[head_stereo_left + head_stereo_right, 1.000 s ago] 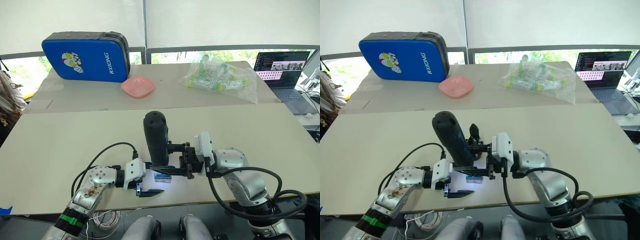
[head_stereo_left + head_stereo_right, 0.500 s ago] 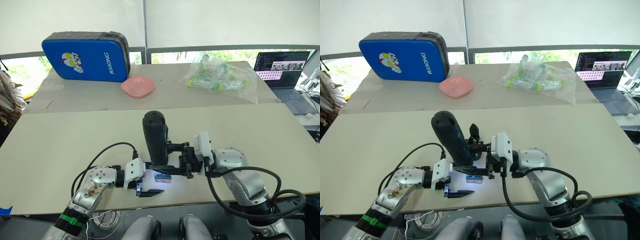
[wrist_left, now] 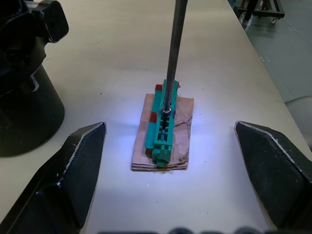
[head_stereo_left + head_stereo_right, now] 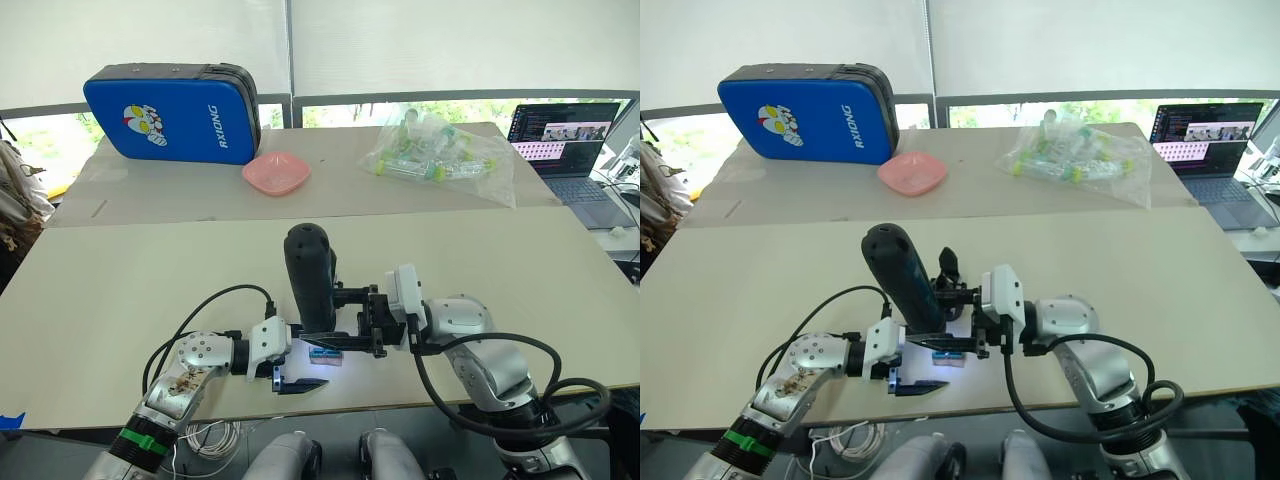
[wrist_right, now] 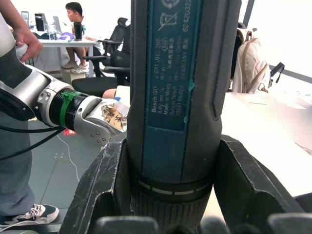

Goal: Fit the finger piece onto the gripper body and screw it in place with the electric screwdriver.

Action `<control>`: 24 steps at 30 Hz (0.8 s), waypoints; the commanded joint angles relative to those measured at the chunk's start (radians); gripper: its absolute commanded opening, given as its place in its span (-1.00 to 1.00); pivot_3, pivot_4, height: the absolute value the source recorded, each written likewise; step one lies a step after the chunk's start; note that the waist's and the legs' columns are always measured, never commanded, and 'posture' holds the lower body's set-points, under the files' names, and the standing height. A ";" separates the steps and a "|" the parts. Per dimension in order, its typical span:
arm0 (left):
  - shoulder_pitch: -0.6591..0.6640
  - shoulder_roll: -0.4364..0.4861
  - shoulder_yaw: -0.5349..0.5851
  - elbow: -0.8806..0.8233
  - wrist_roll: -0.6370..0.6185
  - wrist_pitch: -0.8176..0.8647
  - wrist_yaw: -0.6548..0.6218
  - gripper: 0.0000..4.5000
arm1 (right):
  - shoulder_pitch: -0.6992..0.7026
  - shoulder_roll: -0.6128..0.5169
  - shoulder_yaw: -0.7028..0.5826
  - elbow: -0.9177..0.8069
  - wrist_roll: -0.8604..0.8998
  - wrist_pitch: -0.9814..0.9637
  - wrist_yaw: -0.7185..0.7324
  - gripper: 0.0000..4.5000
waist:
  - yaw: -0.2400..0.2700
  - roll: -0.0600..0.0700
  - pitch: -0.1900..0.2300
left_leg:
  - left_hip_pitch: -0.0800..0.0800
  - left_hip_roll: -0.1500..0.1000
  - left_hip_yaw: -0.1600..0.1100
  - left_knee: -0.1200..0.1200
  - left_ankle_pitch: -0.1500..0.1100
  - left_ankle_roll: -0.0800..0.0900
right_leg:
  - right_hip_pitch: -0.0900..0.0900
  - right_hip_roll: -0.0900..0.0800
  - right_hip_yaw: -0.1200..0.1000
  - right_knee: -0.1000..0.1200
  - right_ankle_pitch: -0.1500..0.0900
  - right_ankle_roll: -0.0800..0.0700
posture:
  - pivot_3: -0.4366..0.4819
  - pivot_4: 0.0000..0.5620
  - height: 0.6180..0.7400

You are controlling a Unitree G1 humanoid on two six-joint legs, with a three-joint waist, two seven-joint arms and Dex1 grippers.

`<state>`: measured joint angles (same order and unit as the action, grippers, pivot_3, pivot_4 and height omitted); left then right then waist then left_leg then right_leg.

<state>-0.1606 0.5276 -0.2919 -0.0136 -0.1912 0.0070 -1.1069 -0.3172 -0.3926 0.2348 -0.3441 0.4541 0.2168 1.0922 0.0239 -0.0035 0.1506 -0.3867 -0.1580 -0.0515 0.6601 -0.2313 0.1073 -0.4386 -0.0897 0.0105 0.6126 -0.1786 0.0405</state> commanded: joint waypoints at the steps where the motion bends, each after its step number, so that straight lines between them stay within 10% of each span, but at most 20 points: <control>1: 0.016 0.008 -0.021 0.025 0.042 0.029 0.022 0.98 | -0.019 0.008 -0.001 -0.022 0.018 -0.023 0.003 -0.14 | 0.000 0.000 0.000 | 0.000 0.000 0.000 0.000 0.000 0.000 | 0.000 0.000 0.000 0.000 0.000 0.000 | -0.05 -0.47 1.00; 24: 0.017 0.007 -0.015 0.031 0.038 0.027 0.022 0.98 | 0.002 -0.006 0.008 0.012 -0.010 -0.041 -0.003 -0.14 | 0.000 0.000 0.000 | 0.000 0.000 0.000 0.000 0.000 0.000 | 0.001 0.000 0.000 0.000 0.000 0.001 | -0.05 -0.47 1.00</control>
<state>-0.1601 0.5276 -0.2913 -0.0193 -0.1913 0.0226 -1.1042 -0.3173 -0.3998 0.2440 -0.3305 0.4466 0.1966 1.0896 0.0242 -0.0035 0.1506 -0.3866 -0.1577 -0.0516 0.6599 -0.2315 0.1075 -0.4381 -0.0898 0.0107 0.6122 -0.1791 0.0411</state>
